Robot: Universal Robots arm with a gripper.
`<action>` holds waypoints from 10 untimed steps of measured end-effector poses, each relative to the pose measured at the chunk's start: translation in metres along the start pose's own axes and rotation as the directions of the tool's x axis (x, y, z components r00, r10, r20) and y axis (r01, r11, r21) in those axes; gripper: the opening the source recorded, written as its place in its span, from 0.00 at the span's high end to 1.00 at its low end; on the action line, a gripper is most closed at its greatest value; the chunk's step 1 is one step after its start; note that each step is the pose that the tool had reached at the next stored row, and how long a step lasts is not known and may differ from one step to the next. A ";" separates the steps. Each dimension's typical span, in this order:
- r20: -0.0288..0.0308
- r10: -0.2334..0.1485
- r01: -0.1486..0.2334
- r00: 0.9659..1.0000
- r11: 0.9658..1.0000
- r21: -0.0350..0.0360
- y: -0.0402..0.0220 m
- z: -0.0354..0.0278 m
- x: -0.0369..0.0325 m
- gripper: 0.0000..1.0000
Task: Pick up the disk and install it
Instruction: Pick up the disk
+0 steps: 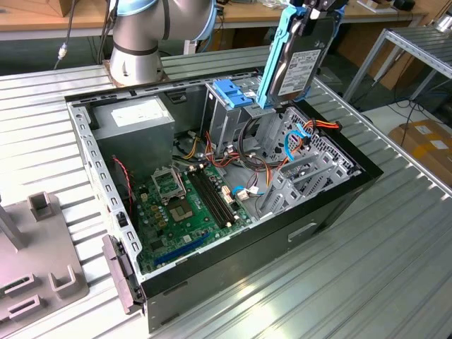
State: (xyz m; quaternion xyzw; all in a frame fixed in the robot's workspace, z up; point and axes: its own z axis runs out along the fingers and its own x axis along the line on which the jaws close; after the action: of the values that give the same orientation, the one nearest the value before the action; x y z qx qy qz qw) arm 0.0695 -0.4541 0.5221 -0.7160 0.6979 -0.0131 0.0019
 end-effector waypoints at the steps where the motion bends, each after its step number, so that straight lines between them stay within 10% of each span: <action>1: 0.000 0.000 0.000 1.000 1.000 0.000 0.0000 0.0000 0.0014 0.63; 10: 0.000 0.000 0.000 1.000 1.000 0.000 0.0003 0.0002 0.0119 0.63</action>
State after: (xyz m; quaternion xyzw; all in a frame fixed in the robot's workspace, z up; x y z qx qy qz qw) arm 0.0695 -0.4660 0.5221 -0.7160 0.6979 -0.0131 0.0019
